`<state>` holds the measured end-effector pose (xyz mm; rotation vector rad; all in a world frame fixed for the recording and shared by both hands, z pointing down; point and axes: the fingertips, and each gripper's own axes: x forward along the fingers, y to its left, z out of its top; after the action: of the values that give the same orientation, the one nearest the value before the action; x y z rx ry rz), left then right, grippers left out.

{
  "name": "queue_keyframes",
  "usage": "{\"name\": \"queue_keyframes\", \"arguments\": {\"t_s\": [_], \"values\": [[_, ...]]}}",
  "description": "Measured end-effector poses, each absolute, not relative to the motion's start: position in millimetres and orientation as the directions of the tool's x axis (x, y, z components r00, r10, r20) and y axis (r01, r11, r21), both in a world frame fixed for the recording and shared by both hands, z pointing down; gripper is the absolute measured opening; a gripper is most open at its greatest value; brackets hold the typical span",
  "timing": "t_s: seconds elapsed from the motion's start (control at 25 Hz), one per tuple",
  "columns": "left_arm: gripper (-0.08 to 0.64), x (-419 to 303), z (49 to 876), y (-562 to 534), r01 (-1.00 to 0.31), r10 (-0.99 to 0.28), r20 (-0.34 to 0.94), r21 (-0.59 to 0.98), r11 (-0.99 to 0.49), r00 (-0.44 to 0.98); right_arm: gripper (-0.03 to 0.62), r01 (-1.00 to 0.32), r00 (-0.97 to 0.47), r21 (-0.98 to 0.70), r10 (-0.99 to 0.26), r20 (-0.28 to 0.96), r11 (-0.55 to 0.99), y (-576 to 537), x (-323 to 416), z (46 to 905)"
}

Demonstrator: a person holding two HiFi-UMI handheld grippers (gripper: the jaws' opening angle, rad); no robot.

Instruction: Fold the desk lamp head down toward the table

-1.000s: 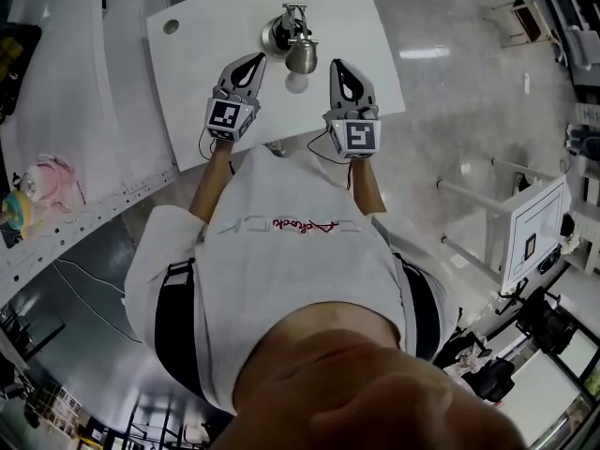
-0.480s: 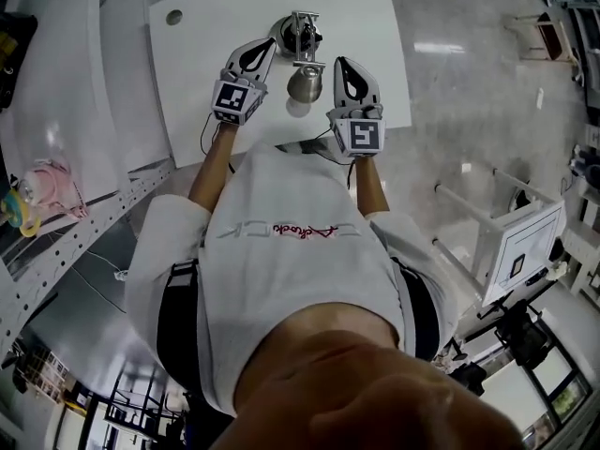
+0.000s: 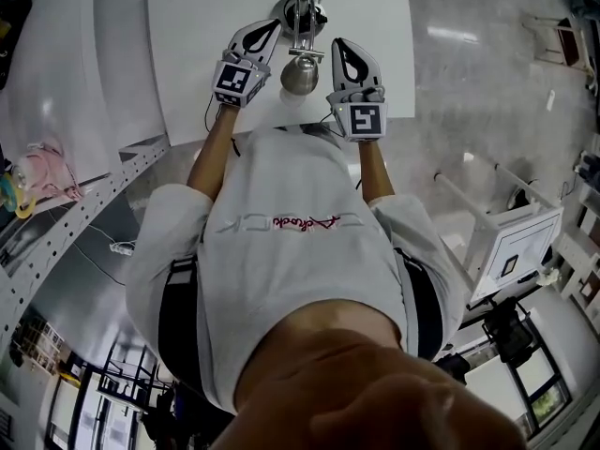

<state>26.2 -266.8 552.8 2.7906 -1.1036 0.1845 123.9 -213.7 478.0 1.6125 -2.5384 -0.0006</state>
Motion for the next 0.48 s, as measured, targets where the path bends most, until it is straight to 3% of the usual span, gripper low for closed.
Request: {"name": "queue_keyframes", "arguments": {"t_s": [0.08,0.2,0.48], "values": [[0.120,28,560,-268,-0.673,-0.652,0.182,0.085,-0.735,0.736,0.025,-0.904,-0.415,0.058,-0.902,0.122,0.424,-212,123,482],[0.183,31,569,-269,-0.644,-0.614,0.211,0.119,-0.756,0.760,0.025,-0.904,-0.414,0.047,-0.899,0.143,0.424,-206,119,488],[0.266,47,575,-292,-0.601,-0.563,0.227,0.161,-0.783,0.795,0.025,-0.906,-0.409,0.029,-0.892,0.194,0.422,-189,115,493]]}}
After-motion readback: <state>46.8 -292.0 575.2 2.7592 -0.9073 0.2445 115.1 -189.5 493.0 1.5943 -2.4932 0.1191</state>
